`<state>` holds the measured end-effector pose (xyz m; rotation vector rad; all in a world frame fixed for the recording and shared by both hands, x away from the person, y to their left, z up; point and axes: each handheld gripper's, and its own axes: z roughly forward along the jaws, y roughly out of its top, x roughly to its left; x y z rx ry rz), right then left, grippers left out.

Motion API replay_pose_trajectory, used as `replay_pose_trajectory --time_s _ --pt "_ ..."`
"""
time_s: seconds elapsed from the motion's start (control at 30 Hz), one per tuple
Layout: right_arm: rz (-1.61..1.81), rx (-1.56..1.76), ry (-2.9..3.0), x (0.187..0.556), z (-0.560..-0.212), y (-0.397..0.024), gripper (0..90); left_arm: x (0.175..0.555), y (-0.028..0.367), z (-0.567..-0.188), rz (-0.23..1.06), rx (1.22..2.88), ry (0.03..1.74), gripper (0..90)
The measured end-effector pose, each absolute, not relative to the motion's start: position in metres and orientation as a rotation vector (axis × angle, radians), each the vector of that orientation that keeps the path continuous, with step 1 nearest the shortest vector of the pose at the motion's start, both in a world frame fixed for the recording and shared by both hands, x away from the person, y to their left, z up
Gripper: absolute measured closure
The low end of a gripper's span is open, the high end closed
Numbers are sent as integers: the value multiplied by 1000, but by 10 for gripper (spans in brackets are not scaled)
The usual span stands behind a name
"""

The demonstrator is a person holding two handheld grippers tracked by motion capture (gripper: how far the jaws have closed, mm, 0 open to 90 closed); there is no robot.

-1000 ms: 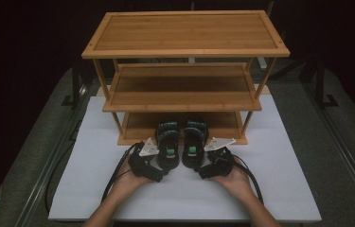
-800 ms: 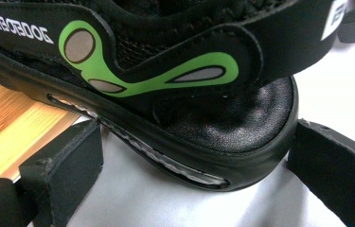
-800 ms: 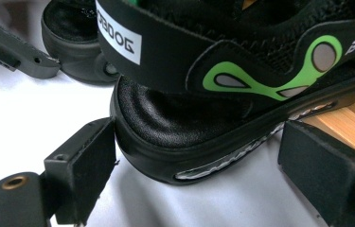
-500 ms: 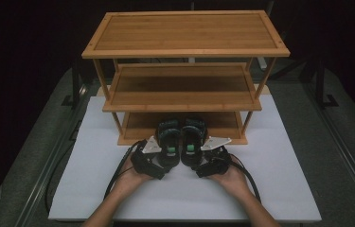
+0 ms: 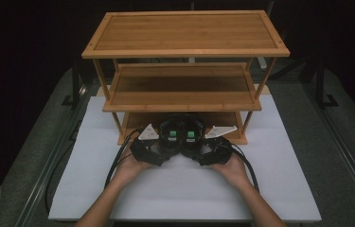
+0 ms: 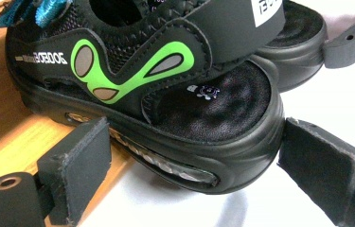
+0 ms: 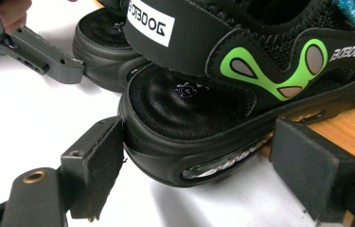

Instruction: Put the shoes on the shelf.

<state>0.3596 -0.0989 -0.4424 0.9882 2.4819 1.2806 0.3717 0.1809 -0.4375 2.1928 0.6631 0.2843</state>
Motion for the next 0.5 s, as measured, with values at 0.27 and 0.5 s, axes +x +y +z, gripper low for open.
replay_pose_trajectory --time_s 0.27,0.5 --pt "1271 978 2467 372 -443 -98 196 385 181 -438 292 2194 665 110" --pt "1244 950 2430 383 -441 -96 251 395 182 -440 303 2201 670 128"
